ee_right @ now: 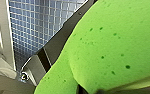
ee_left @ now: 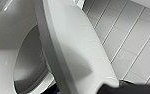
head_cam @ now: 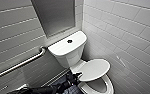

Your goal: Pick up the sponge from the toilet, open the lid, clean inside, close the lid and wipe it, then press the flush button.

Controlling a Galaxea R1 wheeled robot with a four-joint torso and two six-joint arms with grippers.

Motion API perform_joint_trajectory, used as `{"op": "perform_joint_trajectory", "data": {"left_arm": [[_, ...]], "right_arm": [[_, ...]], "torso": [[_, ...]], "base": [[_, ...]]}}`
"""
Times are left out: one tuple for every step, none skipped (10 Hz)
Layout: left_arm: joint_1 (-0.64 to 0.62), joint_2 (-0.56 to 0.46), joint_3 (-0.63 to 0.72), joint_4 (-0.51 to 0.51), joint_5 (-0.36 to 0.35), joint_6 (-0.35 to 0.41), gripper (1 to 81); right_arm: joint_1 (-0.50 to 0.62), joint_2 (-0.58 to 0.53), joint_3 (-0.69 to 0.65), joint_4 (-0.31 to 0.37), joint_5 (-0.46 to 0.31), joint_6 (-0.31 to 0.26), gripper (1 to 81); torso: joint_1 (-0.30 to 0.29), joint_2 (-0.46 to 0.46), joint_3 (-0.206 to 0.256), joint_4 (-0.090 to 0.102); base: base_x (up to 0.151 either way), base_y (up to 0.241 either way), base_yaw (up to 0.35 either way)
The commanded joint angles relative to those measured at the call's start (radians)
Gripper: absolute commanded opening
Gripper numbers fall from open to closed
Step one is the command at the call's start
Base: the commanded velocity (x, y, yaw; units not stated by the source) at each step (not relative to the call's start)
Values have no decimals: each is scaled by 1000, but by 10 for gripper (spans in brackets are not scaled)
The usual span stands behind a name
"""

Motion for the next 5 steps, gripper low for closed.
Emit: {"op": "perform_joint_trajectory", "data": {"left_arm": [[-159, -67, -32, 28, -127, 8, 811], [-168, -95, -35, 22, -162, -7, 811], [-184, -115, -35, 24, -182, -39, 811], [-197, -119, -36, 31, -197, -66, 811], [-219, -119, -43, 24, -197, -67, 811]], "right_arm": [[-16, -16, 5, -21, -49, 2, 10], [-16, -10, -1, -25, -49, 2, 10], [-16, -7, -2, -26, -49, 2, 10], [-13, -4, -4, -26, -49, 4, 10], [-13, -2, -5, -26, -49, 2, 10]], "torso": [[0, 0, 0, 0], [0, 0, 0, 0], [0, 0, 0, 0], [0, 0, 0, 0], [0, 0, 0, 0]], "base": [[0, 0, 0], [0, 0, 0], [0, 0, 0], [0, 0, 0], [0, 0, 0]]}}
